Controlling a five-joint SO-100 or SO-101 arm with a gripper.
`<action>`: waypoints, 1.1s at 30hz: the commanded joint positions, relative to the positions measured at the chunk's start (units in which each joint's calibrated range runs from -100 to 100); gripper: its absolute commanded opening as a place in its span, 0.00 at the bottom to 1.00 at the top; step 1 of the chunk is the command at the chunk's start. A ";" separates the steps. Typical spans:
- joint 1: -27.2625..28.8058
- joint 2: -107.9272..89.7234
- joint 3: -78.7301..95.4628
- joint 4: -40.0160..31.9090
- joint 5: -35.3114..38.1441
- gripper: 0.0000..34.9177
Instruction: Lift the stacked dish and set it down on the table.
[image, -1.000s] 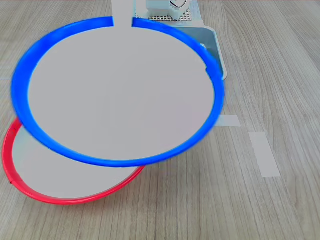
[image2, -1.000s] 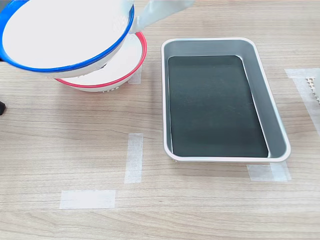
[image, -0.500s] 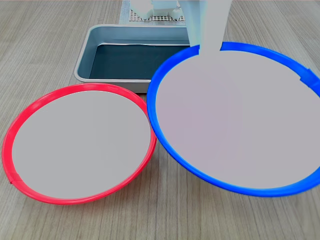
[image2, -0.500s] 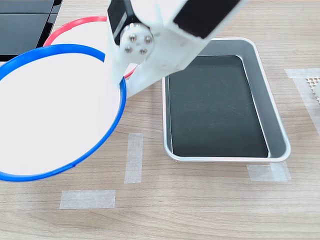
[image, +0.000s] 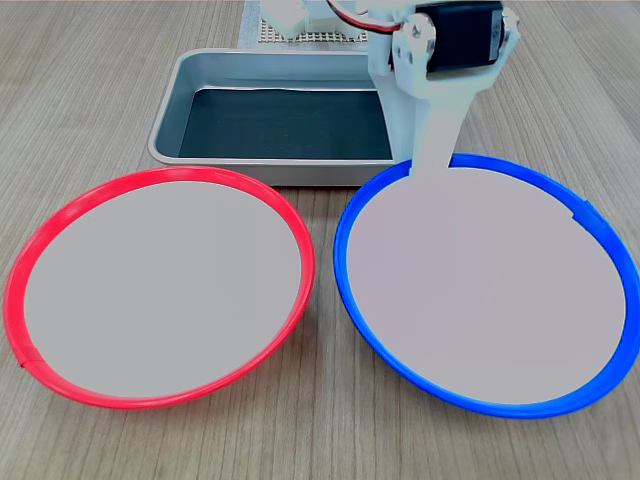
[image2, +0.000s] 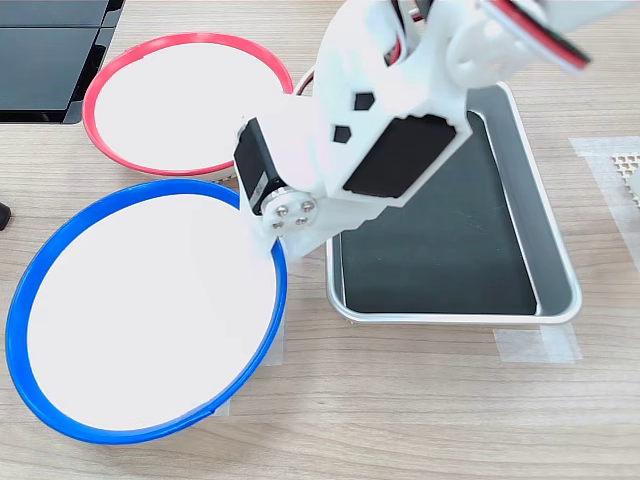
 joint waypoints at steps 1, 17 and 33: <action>-0.43 -0.13 -0.16 -0.86 0.29 0.00; 5.50 -12.24 -0.44 12.92 3.03 0.23; 14.35 -61.11 37.16 -1.11 -1.07 0.00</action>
